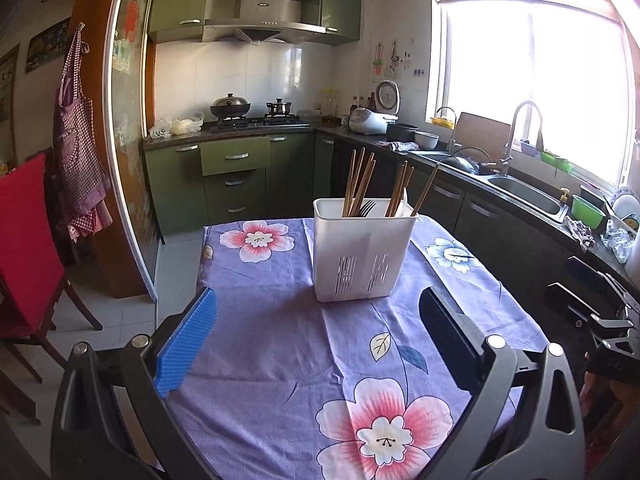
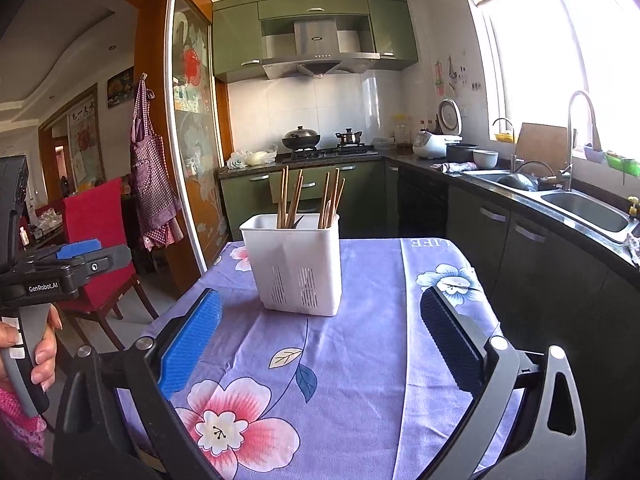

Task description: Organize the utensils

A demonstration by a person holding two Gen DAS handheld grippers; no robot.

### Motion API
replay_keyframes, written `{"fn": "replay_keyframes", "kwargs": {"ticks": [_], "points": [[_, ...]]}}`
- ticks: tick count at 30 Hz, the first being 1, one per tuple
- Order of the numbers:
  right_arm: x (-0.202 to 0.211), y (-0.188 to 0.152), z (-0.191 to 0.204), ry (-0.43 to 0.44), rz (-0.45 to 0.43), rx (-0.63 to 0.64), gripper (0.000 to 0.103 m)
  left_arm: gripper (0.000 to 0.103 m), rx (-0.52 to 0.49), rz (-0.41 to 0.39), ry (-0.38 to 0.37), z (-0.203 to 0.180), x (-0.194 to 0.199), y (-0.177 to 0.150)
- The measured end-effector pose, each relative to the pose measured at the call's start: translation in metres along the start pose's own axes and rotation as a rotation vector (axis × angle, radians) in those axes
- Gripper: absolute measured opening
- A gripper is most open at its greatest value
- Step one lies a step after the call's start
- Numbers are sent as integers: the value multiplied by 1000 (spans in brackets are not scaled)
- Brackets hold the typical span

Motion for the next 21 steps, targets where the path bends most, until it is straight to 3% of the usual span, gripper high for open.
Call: {"fn": "replay_keyframes", "kwargs": {"ticks": [10,21], "points": [[35,2,13,-44,-77,28,98,96,48,-36,25,6,24,-18],[30,-3,27,-36,-52,31,98,96,12,-62,68,3,45,-27]]}}
Point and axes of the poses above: each gripper's, at about its wrist camera, not at the fingertips, and x roughly against the way its jaws point, z to its left, y to its top, the point moved 2 cm from there along -x, roughly the way its jaws point, and after that the axes turned 9 degrees about -x, right-handed, at the moved point
